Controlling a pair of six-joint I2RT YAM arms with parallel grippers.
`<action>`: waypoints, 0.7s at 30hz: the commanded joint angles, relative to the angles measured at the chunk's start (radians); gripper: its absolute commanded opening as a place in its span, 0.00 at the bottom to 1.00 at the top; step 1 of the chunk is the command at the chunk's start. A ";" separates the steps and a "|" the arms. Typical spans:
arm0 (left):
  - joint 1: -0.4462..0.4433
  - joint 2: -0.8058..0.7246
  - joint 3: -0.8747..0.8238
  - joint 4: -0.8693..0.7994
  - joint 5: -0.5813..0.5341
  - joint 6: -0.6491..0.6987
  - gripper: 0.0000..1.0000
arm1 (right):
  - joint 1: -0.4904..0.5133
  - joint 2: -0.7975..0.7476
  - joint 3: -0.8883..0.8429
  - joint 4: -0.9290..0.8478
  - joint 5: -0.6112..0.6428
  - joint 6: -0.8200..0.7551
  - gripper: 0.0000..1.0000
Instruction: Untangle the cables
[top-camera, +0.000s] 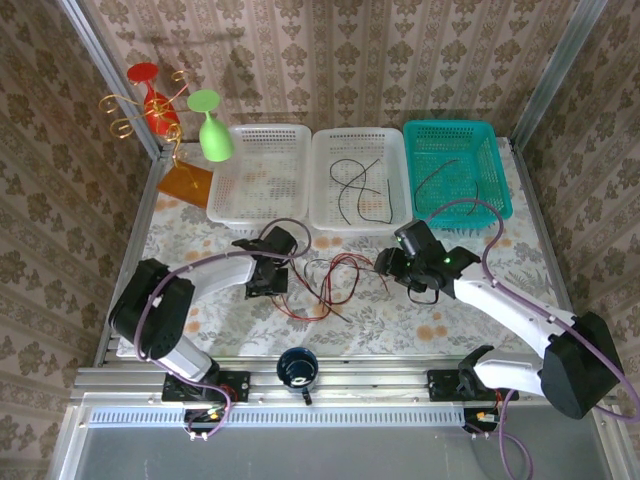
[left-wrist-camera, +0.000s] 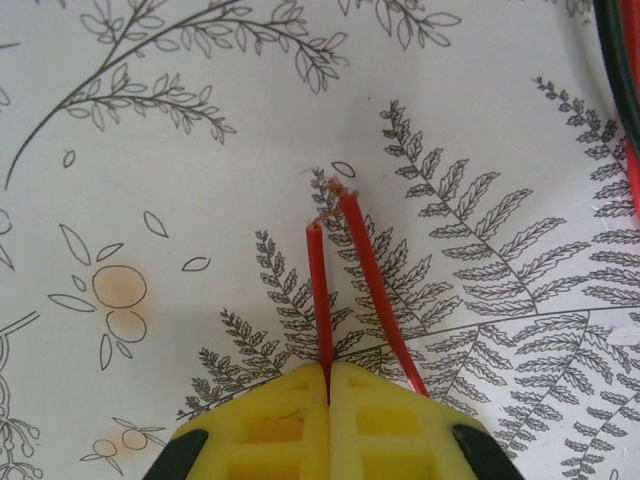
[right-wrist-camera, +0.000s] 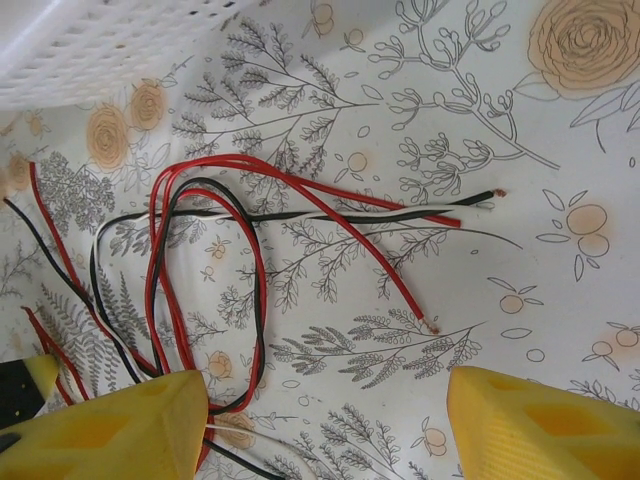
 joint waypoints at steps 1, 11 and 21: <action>0.000 -0.046 -0.019 0.122 0.043 -0.047 0.00 | 0.004 -0.030 0.022 -0.029 0.045 -0.020 0.66; 0.020 -0.247 0.127 -0.069 -0.058 0.027 0.00 | 0.004 -0.040 0.016 0.003 0.031 -0.040 0.67; 0.029 -0.356 0.273 -0.123 0.008 0.120 0.00 | 0.006 -0.053 0.015 0.207 -0.092 -0.165 0.68</action>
